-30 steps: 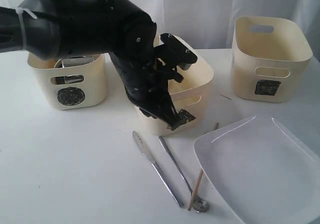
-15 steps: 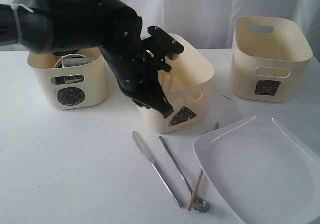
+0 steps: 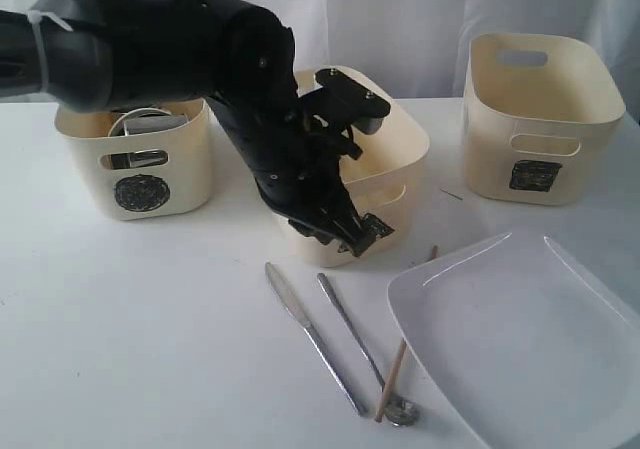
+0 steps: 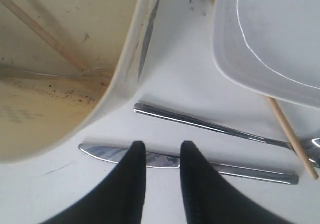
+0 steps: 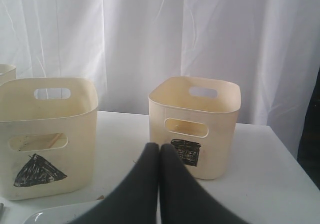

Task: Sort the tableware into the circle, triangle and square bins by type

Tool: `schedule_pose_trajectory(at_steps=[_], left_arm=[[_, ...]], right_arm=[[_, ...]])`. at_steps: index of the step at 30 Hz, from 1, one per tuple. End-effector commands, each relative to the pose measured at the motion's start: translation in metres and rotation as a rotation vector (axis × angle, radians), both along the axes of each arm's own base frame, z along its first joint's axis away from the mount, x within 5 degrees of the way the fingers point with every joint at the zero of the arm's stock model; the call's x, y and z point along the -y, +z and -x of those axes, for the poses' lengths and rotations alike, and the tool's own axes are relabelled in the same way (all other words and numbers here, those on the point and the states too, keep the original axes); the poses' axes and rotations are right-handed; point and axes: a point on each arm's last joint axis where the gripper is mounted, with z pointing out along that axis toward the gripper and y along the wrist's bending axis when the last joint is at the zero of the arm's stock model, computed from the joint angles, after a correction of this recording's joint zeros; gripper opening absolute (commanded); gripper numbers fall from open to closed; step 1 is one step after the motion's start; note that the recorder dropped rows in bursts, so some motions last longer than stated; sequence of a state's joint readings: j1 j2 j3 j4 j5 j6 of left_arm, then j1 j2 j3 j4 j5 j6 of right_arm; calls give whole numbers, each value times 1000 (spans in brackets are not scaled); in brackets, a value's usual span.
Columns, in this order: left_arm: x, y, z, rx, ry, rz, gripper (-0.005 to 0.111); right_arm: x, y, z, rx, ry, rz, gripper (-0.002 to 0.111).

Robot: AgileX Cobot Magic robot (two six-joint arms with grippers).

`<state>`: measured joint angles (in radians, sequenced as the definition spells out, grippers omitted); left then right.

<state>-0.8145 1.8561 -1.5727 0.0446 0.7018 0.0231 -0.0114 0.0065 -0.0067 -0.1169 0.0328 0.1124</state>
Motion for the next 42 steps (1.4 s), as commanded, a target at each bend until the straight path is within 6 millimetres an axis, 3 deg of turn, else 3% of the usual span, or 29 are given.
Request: schedule_pose_trajectory(at_steps=[1,10,17,22,26,29,42], left_arm=[[3,2,5,5,-18,16,30],[6,-17,-9,60,-33,-33,30],[-23,-15,-40,109,74,-46,30],[-30,-16,-44,98,97,-48,30],[-23,-16,-36,11,111,20,30],[-12,-15,-24,-48,17,58,30],[10,1,33,-148,-158,-15,30]], right_arm=[[0,-2,0,2,3,11,0],[0,-2,0,2,3,11,0],[0,-2,0,2,3,11,0],[0,-2,0,2,3,11,0],[0,-2,0,2,3,11,0],[0,-2,0,2,3,11,0],[0,-2,0,2,3,11,0]])
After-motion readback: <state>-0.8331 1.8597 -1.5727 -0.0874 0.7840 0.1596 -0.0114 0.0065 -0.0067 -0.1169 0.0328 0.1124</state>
